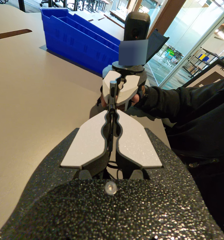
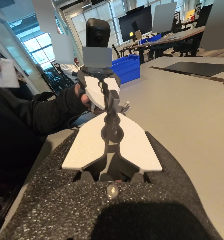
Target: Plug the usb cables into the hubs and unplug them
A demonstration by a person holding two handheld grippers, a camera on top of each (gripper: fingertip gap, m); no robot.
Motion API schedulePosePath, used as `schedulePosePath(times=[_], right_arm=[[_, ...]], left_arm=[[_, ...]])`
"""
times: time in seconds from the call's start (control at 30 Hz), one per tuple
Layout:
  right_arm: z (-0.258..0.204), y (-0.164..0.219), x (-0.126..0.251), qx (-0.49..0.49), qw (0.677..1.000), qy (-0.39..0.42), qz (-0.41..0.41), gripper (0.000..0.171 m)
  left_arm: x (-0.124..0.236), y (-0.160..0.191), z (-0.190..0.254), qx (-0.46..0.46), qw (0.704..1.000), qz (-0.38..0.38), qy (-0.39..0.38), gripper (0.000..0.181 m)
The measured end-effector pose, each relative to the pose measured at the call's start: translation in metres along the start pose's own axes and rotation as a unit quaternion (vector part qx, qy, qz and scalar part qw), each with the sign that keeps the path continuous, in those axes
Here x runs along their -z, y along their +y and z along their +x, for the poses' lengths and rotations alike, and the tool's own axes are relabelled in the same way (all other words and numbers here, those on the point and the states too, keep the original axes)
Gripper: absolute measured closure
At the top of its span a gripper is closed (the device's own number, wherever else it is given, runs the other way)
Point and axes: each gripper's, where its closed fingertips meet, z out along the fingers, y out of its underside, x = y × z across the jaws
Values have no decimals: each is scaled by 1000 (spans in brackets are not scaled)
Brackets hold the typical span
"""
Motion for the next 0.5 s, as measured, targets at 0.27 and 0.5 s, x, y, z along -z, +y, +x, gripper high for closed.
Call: schedulePosePath(times=[0.27,0.5], right_arm=[[7,2,-1,-30,999,10,13,161],[9,2,-2,-40,999,19,18,161]], left_arm=[[-2,1,-6,7,1000,5,-9,175],[-3,1,-8,9,1000,12,-12,175]])
